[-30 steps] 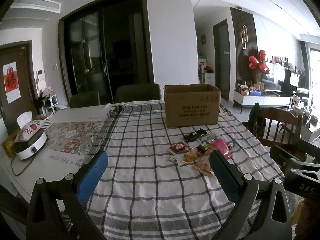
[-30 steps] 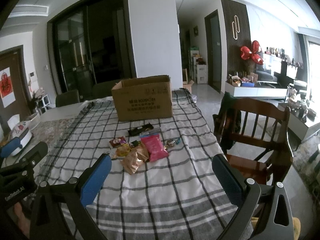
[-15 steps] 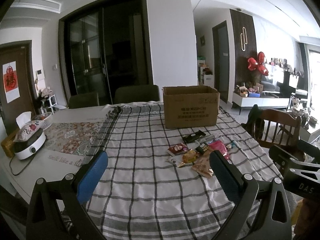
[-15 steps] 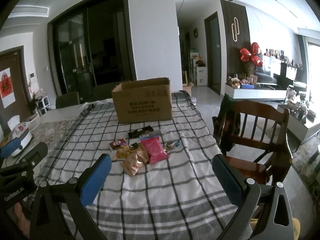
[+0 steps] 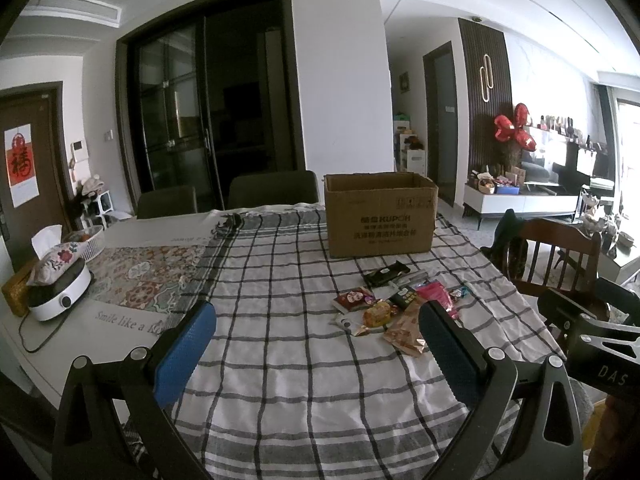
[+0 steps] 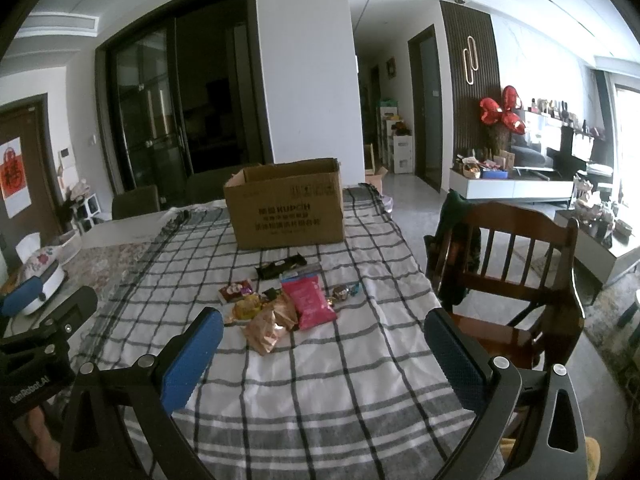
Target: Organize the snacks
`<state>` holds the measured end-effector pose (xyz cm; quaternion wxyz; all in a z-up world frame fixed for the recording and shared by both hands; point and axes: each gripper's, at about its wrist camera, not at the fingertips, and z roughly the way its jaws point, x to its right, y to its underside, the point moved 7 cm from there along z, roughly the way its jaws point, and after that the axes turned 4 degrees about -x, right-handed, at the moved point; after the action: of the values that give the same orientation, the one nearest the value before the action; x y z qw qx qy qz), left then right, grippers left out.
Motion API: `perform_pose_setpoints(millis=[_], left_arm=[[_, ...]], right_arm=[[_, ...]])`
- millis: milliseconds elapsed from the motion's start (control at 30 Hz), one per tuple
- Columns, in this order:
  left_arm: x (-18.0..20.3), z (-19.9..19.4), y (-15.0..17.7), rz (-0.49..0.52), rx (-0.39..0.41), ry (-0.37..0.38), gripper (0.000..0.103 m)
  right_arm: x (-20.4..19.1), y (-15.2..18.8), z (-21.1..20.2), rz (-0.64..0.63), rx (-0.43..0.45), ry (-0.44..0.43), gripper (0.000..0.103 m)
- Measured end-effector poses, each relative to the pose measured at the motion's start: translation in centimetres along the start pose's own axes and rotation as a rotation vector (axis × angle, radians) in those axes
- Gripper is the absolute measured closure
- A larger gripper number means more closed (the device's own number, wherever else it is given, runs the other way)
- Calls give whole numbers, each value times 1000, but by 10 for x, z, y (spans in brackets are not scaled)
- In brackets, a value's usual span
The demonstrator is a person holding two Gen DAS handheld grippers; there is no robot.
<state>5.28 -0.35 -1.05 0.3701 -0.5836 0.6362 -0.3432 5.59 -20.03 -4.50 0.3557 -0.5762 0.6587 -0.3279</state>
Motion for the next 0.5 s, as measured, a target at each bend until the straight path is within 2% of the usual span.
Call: perform_pose_setpoints(millis=[500], left_arm=[[1, -1, -1, 1, -2, 3, 0]], right_arm=[[1, 0, -1, 2, 5, -1, 1]])
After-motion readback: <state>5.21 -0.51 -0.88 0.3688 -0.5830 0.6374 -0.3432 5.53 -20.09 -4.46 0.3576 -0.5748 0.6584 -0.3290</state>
